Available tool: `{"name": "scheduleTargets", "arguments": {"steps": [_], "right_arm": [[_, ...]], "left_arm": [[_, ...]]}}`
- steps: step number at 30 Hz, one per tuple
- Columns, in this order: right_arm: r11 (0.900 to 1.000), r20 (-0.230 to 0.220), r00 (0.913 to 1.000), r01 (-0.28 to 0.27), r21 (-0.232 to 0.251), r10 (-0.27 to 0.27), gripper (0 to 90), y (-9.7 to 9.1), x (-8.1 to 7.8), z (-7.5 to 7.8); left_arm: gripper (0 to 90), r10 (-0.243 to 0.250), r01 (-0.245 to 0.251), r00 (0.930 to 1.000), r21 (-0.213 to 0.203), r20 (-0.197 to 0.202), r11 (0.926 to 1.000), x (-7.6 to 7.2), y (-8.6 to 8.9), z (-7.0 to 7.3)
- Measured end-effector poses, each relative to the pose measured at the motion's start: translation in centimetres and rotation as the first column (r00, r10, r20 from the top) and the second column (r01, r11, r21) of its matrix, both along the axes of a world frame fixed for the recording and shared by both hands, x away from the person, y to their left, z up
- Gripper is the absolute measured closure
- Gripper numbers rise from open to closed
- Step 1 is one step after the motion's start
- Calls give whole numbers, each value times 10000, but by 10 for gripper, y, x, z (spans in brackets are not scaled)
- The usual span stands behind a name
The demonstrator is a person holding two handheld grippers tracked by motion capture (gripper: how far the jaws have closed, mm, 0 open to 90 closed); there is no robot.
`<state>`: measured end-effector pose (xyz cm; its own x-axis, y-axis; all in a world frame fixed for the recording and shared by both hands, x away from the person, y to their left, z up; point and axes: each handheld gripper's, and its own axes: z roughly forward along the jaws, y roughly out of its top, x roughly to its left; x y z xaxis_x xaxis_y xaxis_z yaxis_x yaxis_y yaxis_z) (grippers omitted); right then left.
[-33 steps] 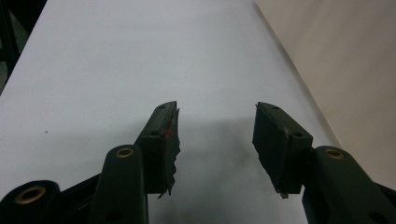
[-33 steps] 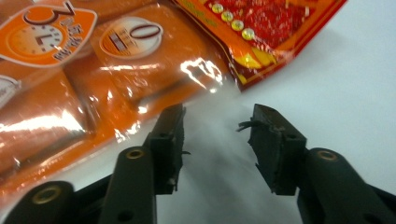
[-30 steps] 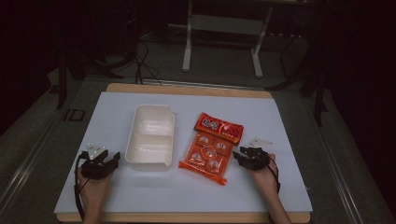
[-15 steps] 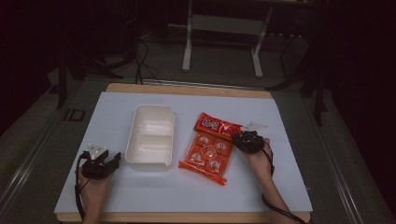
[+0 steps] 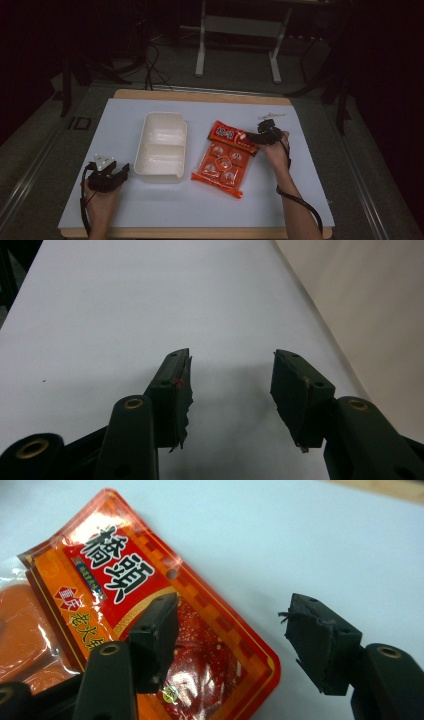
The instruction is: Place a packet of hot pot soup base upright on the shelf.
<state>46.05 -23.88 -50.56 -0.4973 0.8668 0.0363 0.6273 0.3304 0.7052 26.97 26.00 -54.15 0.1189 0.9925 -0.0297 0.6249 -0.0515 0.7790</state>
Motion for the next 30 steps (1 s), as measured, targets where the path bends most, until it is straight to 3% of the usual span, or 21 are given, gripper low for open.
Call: {"name": "scheduleTargets", "arguments": {"steps": [4, 8, 12, 14, 17, 21, 23, 24, 25, 26, 27, 28, 30], "right_arm": [[9959, -575, 9963, -594, 681, 633, 437, 2, 4, 0], [9837, -546, 9936, -898, 1558, 993, 472, -1, 2, 4], [9815, -721, 9913, -974, 1649, 1105, 495, -3, 3, 5], [9753, -824, 9868, -1222, 1839, 1392, 508, -3, 3, 4], [9583, -639, 9762, -1893, 2142, 2071, 519, 0, 1, 9], [9414, -634, 9581, -2605, 2141, 2795, 528, 6, 1, 16], [9364, -726, 9493, -2863, 2030, 3059, 528, 11, 2, 18], [9364, -726, 9493, -2863, 2030, 3059, 528, 11, 2, 18], [9294, -830, 9392, -3125, 1962, 3333, 561, 15, 3, 20], [9294, -830, 9392, -3125, 1962, 3333, 561, 15, 3, 20], [9111, -941, 9190, -3589, 2029, 3830, 573, 21, 3, 21], [9087, -981, 9139, -3712, 1910, 3939, 575, 25, 3, 21], [9131, -1106, 9084, -3913, 1143, 4031, 577, 35, 3, 22]], "left_arm": [[502, 5, -5, 10000, -6, 16, 10000, 0, 0, 0], [497, 37, -37, 10000, -1, 21, 10000, 0, 0, 0], [497, 53, -53, 10000, 6, 21, 10000, 0, 0, 0], [496, 75, -75, 10000, 3, 16, 10000, 0, 0, 0], [496, 93, -93, 10000, -22, 2, 10000, 0, 1, 0], [496, 105, -105, 9999, -10, 5, 9999, 0, 0, 0], [496, 98, -98, 10000, 2, 4, 10000, 0, 1, 0], [496, 98, -98, 10000, 2, 4, 10000, 0, 1, 0], [496, 100, -100, 9999, -10, 3, 9999, 0, 1, 0], [496, 100, -100, 9999, -10, 3, 9999, 0, 1, 0], [496, 101, -101, 9999, -23, 15, 9999, 0, 1, 0], [496, 107, -107, 9999, -35, 6, 9999, 0, 1, 0], [496, 113, -113, 9999, -42, 12, 9999, 0, 1, 0]]}}
